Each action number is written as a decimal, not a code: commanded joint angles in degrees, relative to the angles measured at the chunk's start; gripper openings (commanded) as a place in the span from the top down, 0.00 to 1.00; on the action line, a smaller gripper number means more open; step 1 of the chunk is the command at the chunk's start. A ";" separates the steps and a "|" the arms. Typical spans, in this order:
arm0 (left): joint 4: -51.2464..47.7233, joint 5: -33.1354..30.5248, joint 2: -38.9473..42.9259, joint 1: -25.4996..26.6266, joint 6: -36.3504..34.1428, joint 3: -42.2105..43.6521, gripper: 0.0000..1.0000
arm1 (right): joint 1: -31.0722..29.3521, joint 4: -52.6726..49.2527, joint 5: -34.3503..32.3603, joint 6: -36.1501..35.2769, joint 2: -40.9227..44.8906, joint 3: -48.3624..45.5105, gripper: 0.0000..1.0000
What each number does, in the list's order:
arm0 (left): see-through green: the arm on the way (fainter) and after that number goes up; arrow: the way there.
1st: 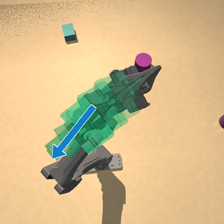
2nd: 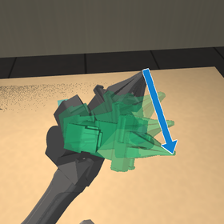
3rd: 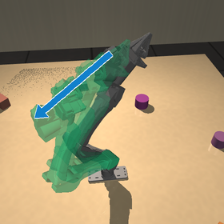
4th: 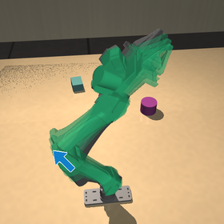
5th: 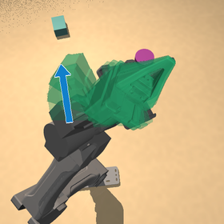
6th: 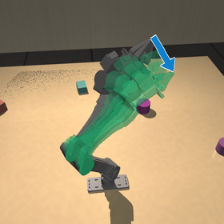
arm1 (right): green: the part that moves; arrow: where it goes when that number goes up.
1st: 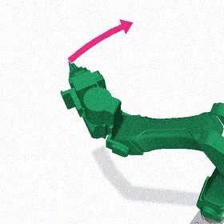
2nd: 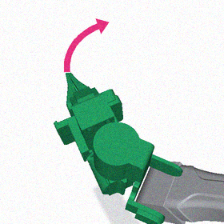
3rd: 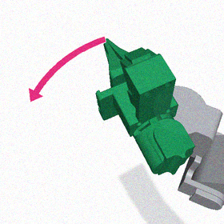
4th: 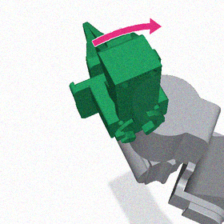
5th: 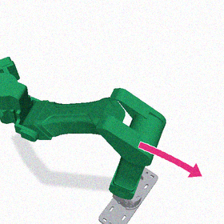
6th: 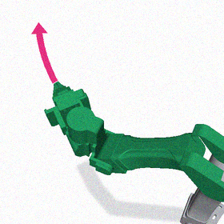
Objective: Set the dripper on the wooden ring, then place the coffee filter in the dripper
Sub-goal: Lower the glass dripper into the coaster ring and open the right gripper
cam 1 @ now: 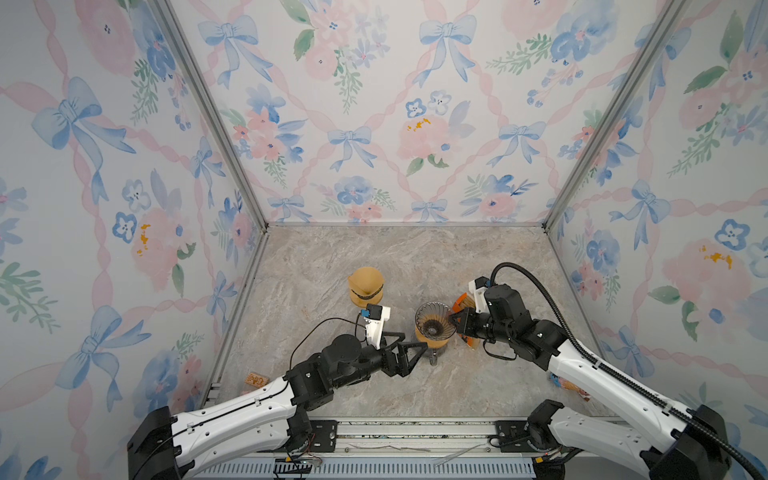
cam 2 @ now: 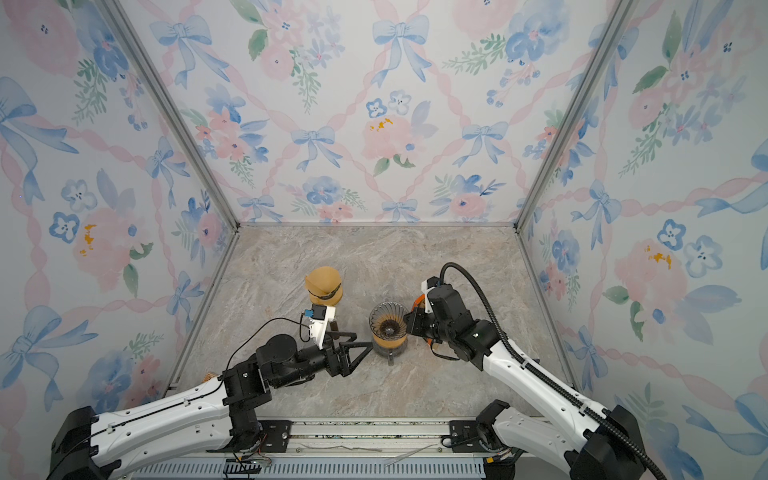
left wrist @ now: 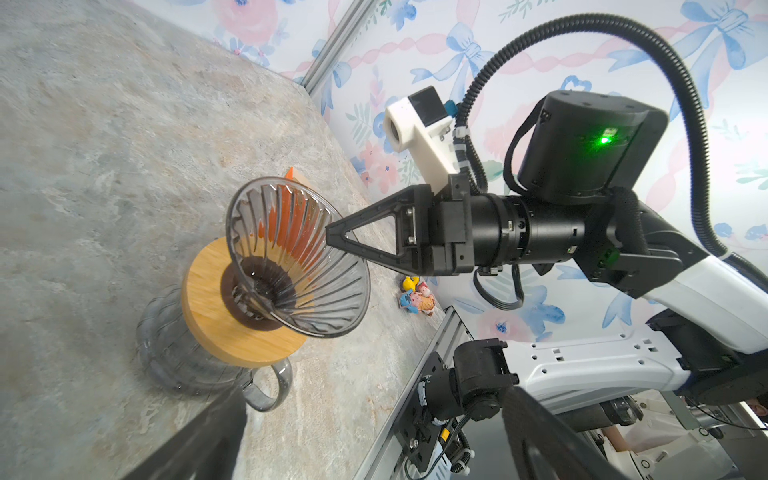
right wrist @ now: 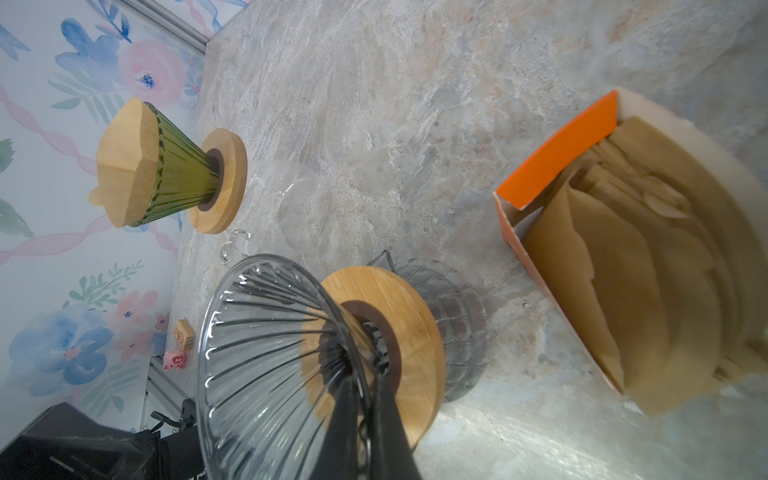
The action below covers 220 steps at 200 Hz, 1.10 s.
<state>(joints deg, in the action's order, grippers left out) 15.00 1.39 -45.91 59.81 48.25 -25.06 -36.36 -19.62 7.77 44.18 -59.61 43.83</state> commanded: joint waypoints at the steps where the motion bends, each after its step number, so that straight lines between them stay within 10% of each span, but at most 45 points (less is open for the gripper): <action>1: 0.59 0.19 1.18 -0.44 0.38 0.82 0.02 | 0.63 1.47 0.63 0.65 -0.50 -0.86 0.94; 220: 0.52 -0.17 1.09 -0.56 0.62 1.57 0.02 | -2.04 -3.64 -3.75 -1.47 -0.22 2.90 0.89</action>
<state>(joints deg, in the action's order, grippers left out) 15.09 1.37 -45.17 59.59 48.66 -24.21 -37.28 -20.97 6.20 43.88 -59.48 44.29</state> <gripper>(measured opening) 0.983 0.116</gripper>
